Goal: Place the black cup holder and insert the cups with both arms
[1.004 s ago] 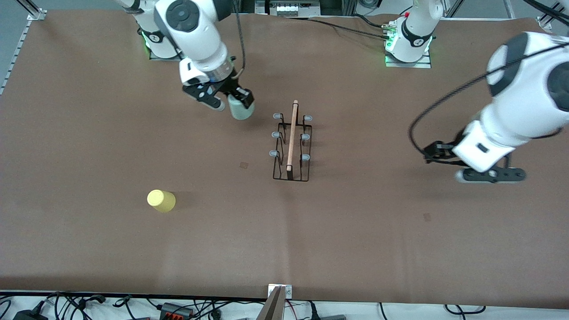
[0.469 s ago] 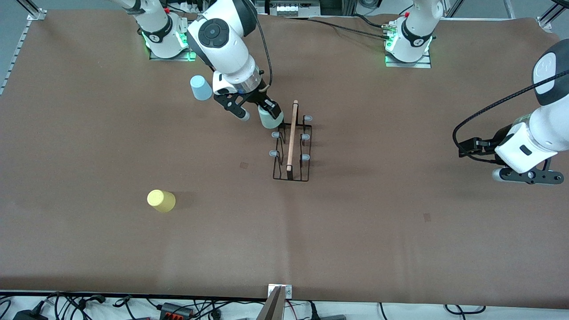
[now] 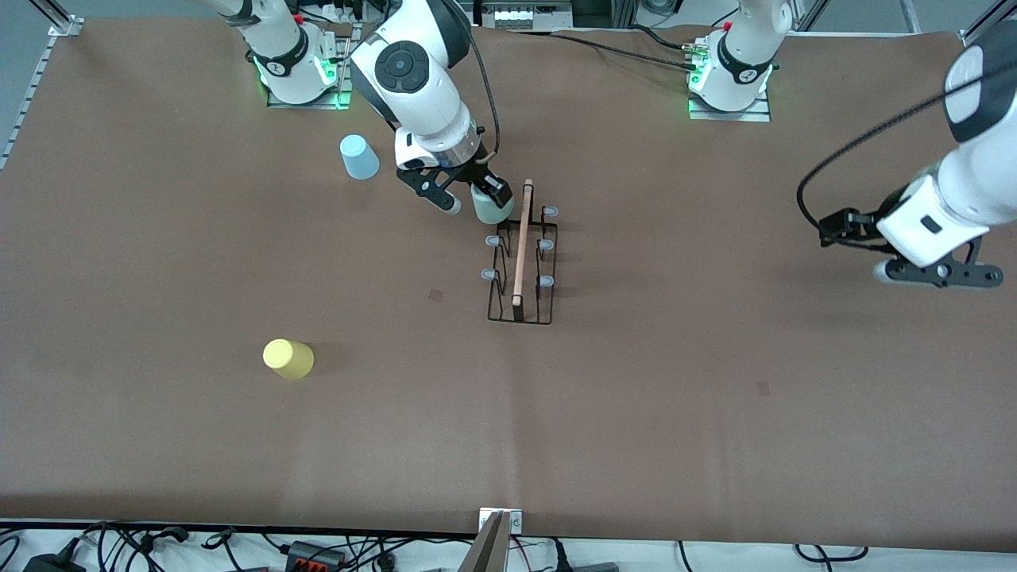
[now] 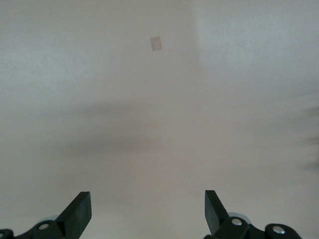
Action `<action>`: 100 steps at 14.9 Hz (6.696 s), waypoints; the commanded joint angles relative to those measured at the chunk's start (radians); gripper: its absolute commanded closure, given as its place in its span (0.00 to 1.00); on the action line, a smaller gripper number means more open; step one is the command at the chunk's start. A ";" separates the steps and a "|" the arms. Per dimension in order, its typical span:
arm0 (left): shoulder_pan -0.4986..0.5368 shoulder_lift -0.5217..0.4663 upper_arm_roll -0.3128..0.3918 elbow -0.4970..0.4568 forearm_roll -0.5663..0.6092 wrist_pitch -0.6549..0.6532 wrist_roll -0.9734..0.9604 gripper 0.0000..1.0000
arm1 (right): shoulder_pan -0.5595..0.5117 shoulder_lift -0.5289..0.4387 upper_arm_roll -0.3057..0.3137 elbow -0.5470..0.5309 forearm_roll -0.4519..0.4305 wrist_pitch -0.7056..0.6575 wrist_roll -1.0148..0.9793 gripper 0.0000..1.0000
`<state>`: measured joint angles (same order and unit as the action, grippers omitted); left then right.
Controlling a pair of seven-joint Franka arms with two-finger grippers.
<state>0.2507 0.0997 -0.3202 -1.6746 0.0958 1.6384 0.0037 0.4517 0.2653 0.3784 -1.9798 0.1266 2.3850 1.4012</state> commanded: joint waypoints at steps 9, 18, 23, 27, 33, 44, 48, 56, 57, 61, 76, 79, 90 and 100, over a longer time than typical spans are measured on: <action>0.004 -0.097 0.032 -0.057 -0.053 0.003 0.038 0.00 | -0.169 -0.055 -0.165 0.022 -0.002 -0.223 -0.694 0.00; -0.354 -0.095 0.398 0.006 -0.062 0.014 0.074 0.00 | -0.386 0.093 -0.340 0.070 -0.197 0.007 -1.384 0.00; -0.352 -0.090 0.389 0.058 -0.064 -0.015 0.079 0.00 | -0.384 0.206 -0.343 0.156 -0.191 0.060 -1.383 0.00; -0.353 -0.084 0.389 0.064 -0.065 -0.012 0.073 0.00 | -0.383 0.262 -0.343 0.190 -0.171 0.126 -1.383 0.00; -0.353 -0.084 0.389 0.064 -0.065 -0.012 0.071 0.00 | -0.363 0.316 -0.343 0.197 -0.142 0.172 -1.386 0.00; -0.352 -0.086 0.391 0.062 -0.065 -0.015 0.071 0.00 | -0.361 0.356 -0.343 0.197 -0.143 0.227 -1.435 0.77; -0.352 -0.086 0.392 0.062 -0.065 -0.018 0.073 0.00 | -0.334 0.241 -0.340 0.222 -0.145 0.069 -1.423 0.89; -0.350 -0.086 0.395 0.062 -0.065 -0.020 0.076 0.00 | -0.007 0.092 -0.288 0.289 -0.110 -0.150 -0.661 0.89; -0.352 -0.086 0.394 0.062 -0.065 -0.020 0.076 0.00 | 0.045 0.106 -0.288 0.308 -0.111 -0.150 -0.575 0.89; -0.350 -0.086 0.397 0.061 -0.065 -0.022 0.078 0.00 | 0.133 0.138 -0.288 0.326 -0.111 -0.132 -0.398 0.86; -0.346 -0.086 0.397 0.061 -0.065 -0.023 0.078 0.00 | 0.150 0.207 -0.292 0.326 -0.105 0.017 -0.392 0.00; -0.346 -0.086 0.397 0.061 -0.067 -0.023 0.078 0.00 | 0.035 0.096 -0.289 0.323 -0.108 -0.160 -0.508 0.00; -0.346 -0.086 0.397 0.061 -0.067 -0.023 0.078 0.00 | -0.535 -0.215 -0.360 0.430 -0.186 -0.748 -1.344 0.00; -0.346 -0.086 0.397 0.061 -0.067 -0.023 0.078 0.00 | -0.490 -0.199 -0.397 0.440 -0.185 -0.814 -1.343 0.00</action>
<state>-0.0931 0.0101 0.0700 -1.6307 0.0443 1.6320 0.0587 -0.0667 0.0869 0.0012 -1.5180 -0.0437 1.5422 0.0584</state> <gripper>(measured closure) 0.000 0.000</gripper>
